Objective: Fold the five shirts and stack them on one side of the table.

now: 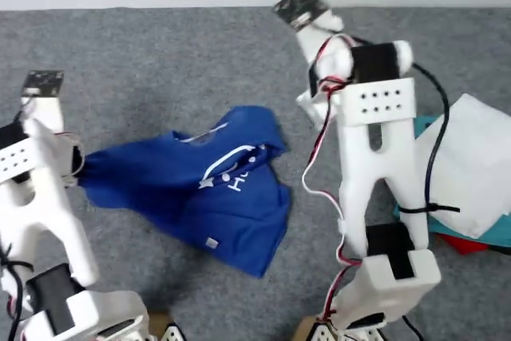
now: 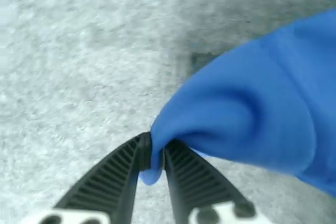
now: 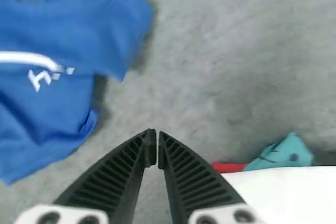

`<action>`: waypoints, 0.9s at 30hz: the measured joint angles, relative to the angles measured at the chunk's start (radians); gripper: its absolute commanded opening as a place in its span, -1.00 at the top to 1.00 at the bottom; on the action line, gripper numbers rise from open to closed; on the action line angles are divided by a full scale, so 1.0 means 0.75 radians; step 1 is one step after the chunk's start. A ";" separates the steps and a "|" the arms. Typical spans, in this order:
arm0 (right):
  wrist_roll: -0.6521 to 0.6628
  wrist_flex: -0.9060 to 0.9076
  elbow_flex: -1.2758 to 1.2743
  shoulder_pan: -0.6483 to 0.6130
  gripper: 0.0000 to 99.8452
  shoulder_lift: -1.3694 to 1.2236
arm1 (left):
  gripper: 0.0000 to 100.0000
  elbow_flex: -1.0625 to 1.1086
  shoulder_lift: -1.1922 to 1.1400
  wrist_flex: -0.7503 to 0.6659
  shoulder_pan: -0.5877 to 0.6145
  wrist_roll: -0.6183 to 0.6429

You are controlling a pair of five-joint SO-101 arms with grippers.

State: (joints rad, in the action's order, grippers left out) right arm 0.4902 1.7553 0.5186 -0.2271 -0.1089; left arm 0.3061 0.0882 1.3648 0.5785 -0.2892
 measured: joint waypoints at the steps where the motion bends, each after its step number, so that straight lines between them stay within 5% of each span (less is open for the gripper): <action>1: -0.002 0.000 -0.051 -0.027 0.98 0.035 | 0.99 0.000 0.000 -0.008 0.016 0.002; 9: -0.014 0.000 -0.632 -0.348 0.94 0.299 | 0.99 0.082 0.000 -0.102 0.068 0.008; 16: -0.229 -0.029 -1.064 -0.745 0.56 0.391 | 0.99 0.158 0.000 -0.168 0.068 0.008; 27: -0.387 -0.520 -1.434 -0.972 0.48 0.393 | 0.99 0.172 0.000 -0.174 0.068 0.008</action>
State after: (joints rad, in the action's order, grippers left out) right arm 0.2002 1.3656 -0.5570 -0.9559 0.1857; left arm 0.4350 0.0882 1.2344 0.6291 -0.2831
